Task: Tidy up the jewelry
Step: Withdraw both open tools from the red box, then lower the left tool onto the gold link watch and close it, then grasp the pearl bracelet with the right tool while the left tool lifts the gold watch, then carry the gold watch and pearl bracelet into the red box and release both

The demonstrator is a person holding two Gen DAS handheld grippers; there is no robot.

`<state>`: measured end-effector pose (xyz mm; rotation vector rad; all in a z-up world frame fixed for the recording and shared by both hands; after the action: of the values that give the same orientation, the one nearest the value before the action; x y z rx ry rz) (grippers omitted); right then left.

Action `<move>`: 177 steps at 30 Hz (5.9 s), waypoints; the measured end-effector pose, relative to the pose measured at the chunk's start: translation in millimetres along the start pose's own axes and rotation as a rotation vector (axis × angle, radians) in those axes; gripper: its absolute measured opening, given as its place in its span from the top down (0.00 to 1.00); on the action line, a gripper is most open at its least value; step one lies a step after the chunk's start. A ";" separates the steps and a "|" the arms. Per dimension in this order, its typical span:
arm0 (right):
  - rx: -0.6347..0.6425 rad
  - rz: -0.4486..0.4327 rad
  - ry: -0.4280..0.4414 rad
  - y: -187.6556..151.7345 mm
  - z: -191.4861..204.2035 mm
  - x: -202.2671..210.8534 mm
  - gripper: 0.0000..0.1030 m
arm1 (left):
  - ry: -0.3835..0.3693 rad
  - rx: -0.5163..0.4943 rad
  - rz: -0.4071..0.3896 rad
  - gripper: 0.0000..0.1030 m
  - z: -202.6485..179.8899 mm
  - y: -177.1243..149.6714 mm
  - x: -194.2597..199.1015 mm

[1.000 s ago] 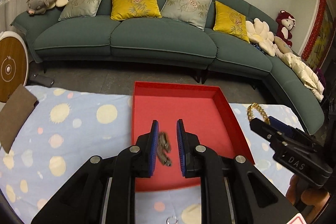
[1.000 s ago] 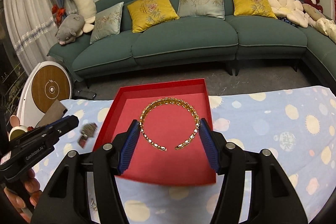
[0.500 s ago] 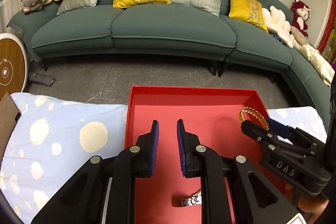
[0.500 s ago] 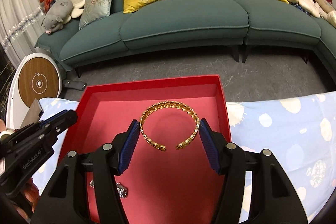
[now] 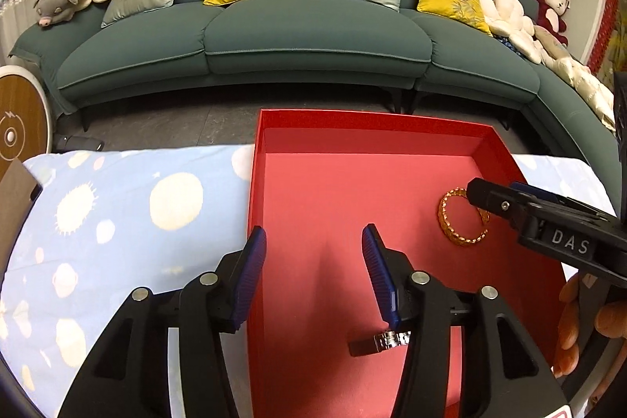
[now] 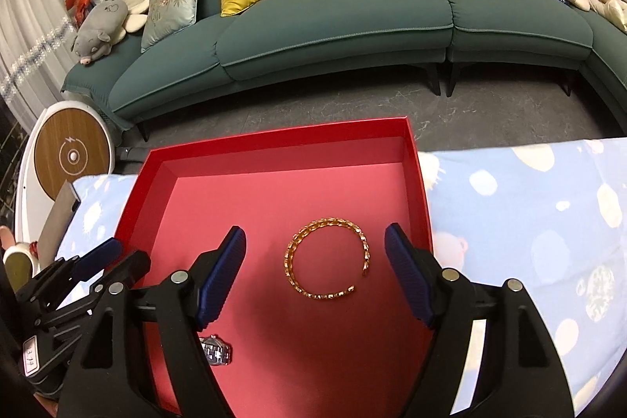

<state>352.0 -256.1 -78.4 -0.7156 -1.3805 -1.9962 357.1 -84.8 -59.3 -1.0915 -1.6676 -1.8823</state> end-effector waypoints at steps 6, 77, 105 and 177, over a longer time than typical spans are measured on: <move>0.033 -0.014 -0.024 -26.4 -1.6 25.2 0.31 | 0.008 -0.057 0.010 0.52 -14.1 -26.8 20.3; 0.394 0.145 0.061 -215.8 87.4 87.9 0.79 | 0.019 -0.006 0.079 0.34 65.1 -233.6 135.3; 0.376 0.164 0.056 -227.9 99.8 92.8 0.77 | -0.065 -0.037 0.069 0.91 28.7 -215.2 121.7; 0.145 0.107 0.036 -25.7 63.4 -4.1 0.88 | -0.020 -0.030 -0.023 0.91 -36.3 40.3 1.7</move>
<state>341.8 -188.4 -77.4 -0.6702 -1.4192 -1.7983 375.1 -127.6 -31.4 -1.1115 -1.6749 -1.9231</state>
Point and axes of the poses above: each gripper's, at about its wrist camera, not at the fingertips, and x roughly against the way its jaws point, z to its left, y to its top, the point moved 6 cm from there along -x, roughly the way its jaws point, and after that the axes turned 5 degrees about y, right-handed, at the moved point
